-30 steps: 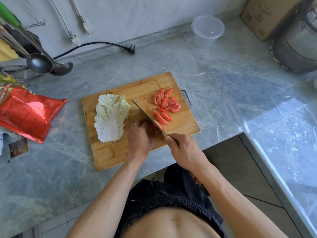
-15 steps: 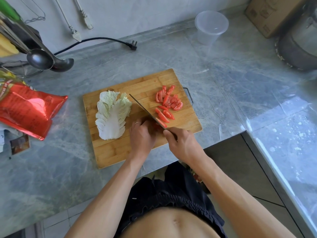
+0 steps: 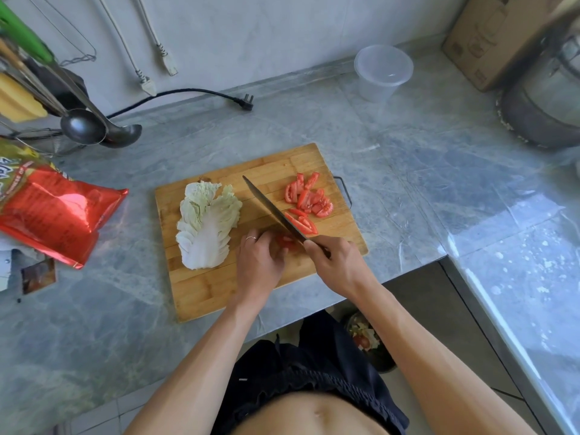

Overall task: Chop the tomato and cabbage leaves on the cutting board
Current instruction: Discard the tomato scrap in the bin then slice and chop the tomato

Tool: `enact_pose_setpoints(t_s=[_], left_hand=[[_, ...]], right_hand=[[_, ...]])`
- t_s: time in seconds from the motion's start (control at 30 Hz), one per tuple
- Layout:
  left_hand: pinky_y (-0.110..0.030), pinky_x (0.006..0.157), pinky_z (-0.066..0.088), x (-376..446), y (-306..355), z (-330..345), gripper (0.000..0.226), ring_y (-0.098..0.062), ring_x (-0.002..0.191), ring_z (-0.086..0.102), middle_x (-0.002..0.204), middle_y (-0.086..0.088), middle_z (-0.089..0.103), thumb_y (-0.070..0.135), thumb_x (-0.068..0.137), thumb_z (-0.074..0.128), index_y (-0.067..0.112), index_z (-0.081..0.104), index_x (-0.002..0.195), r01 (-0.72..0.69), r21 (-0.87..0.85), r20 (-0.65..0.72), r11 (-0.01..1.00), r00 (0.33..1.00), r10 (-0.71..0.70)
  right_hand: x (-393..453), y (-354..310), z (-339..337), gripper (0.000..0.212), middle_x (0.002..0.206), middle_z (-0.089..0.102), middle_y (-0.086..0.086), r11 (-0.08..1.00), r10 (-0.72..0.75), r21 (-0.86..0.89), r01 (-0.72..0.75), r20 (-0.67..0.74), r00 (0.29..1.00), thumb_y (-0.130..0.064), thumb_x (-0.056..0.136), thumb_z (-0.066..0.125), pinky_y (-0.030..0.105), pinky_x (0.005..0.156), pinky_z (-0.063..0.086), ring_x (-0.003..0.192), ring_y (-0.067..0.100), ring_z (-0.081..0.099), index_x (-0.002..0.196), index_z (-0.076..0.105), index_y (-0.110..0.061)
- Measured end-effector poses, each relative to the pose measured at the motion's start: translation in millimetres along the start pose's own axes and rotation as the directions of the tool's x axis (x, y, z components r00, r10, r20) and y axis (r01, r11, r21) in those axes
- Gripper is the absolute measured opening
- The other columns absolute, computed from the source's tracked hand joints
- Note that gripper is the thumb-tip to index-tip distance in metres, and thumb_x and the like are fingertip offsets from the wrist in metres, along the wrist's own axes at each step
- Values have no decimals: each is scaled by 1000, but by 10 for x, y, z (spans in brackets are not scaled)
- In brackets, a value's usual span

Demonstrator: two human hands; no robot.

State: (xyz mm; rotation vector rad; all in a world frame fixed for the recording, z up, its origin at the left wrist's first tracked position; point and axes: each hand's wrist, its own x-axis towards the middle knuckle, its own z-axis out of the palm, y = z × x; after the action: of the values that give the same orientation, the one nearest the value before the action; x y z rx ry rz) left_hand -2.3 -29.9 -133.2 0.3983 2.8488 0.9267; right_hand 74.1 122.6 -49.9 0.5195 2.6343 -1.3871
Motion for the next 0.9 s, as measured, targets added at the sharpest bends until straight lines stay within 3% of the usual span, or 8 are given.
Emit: enact_pose_setpoints(t_s=[0.07,0.13,0.23,0.3,0.47,0.7,0.8,0.9], left_hand=[[-46,83,50,15,5,-12,26,-29,95,59,98,-5,63,28,78,73,19,70,103,3,1,-9,1000,1000,-3],[-47,84,50,27,34,-13,28,-28,96,59,98,-5,65,28,79,74,19,70,104,8,-6,-38,1000,999,-8],[-49,89,49,49,118,-13,31,-27,102,59,103,-5,67,30,81,73,19,70,110,35,-5,-66,999,997,-35],[-48,95,47,99,192,-14,35,-27,110,56,111,-7,66,31,85,69,19,67,118,77,-4,-47,997,996,-77],[-46,98,47,278,288,-19,39,-24,117,55,122,-5,62,27,90,64,22,61,129,121,25,-28,992,992,-120],[-37,89,54,447,303,-123,38,-19,111,60,124,-1,61,14,89,63,22,63,127,185,-38,-37,982,982,-186],[-32,88,51,414,376,-230,39,-14,100,61,115,4,64,5,88,59,20,62,124,359,-210,36,909,932,-360],[-36,93,50,488,447,-251,41,-14,99,61,107,7,65,5,87,57,26,58,122,548,-270,159,792,836,-525]], right_hand=[[14,-17,-62,44,54,41,-6,1000,-1,19,1,-3,1000,-30,103,51,19,50,30,50,8,37,59,47,-29],[40,-40,-160,40,56,49,2,1000,-9,26,9,14,1000,-34,103,51,24,55,34,53,9,40,64,56,-28],[77,-96,-336,37,60,53,14,996,-19,88,19,-5,1000,-34,103,51,30,55,39,49,9,45,74,65,-16],[116,-136,-449,39,58,53,7,989,-11,150,14,-23,1000,-34,103,51,30,53,40,44,5,45,77,63,-8],[226,-154,-689,44,58,56,3,965,26,262,-10,-58,998,-40,103,51,31,48,41,47,15,47,60,62,-43],[309,-128,-871,49,58,55,2,958,47,285,-30,-51,998,-36,104,51,29,47,41,48,15,47,57,60,-42],[348,-65,-902,40,58,57,3,951,54,307,-42,-29,998,-37,103,51,30,47,42,48,15,48,65,63,-34],[406,-29,-899,43,57,57,1,948,69,312,-57,-26,997,-39,103,52,30,47,43,48,15,49,61,63,-40]])
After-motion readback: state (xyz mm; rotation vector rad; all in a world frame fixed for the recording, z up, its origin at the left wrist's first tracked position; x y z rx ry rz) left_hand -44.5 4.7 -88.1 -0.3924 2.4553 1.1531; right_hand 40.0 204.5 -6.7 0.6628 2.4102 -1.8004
